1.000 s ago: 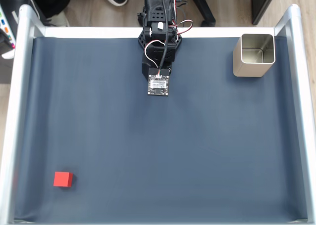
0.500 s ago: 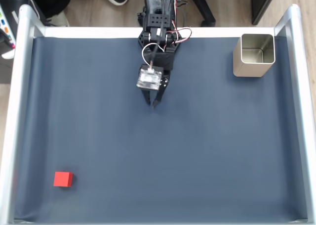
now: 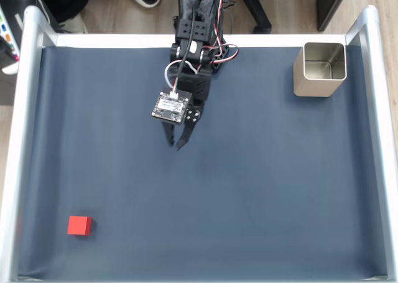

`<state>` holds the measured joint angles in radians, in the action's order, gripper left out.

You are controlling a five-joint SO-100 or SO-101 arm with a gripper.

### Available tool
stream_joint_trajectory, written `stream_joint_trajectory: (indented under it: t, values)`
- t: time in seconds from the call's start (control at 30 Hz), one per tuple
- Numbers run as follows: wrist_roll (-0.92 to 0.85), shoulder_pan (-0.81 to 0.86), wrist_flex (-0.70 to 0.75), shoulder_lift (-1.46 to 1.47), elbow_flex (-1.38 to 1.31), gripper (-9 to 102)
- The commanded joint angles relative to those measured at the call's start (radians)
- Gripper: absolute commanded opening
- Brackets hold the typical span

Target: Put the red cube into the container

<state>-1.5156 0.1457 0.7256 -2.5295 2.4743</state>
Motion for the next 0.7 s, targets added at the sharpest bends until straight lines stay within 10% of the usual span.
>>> stream_joint_trajectory:
  t: [0.0, 0.67]
  values:
    - [-0.063, 0.046, 0.018, 0.074, -0.138, 0]
    - [-0.287, 0.359, -0.235, 0.752, -0.653, 1]
